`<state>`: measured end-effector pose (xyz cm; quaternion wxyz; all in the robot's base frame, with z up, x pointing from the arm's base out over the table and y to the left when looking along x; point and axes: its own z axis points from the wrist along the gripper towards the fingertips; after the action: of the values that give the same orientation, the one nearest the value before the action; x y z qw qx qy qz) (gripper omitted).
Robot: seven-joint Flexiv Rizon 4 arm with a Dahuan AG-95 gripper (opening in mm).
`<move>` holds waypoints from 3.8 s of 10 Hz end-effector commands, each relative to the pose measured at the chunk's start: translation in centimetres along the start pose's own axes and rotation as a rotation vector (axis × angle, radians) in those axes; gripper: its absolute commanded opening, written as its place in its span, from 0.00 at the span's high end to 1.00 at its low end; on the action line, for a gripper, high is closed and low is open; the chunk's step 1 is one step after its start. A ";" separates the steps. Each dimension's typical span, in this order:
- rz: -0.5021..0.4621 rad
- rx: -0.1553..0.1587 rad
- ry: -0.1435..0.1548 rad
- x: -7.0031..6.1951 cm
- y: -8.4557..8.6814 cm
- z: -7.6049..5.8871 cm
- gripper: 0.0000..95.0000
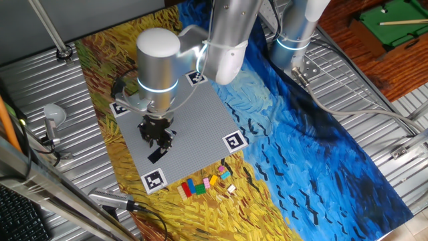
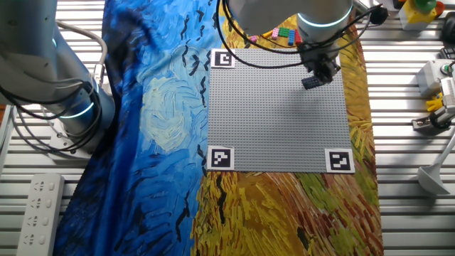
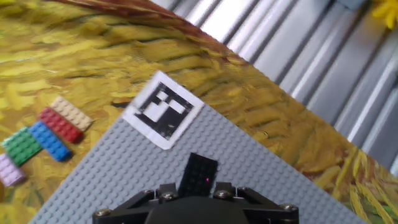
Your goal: Stack small Lego blocks one on top of the other
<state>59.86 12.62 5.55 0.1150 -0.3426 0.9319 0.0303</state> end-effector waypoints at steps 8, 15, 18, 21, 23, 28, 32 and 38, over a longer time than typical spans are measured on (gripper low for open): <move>-0.174 -0.125 0.156 0.3 1.0 -2.1 1.00; -0.204 -0.108 0.148 0.3 1.0 -2.1 1.00; -0.233 -0.109 0.140 0.3 1.0 -2.1 1.00; -0.279 -0.107 0.126 0.3 1.0 -2.1 1.00; -0.288 -0.104 0.121 -0.7 0.4 -1.7 1.00; -0.316 -0.080 0.099 -1.2 -0.1 0.9 1.00; -0.332 -0.066 0.084 -0.9 -0.1 2.5 1.00; -0.339 -0.062 0.070 -0.5 0.0 3.5 1.00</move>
<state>60.90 13.50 2.01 0.0760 -0.4996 0.8625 0.0279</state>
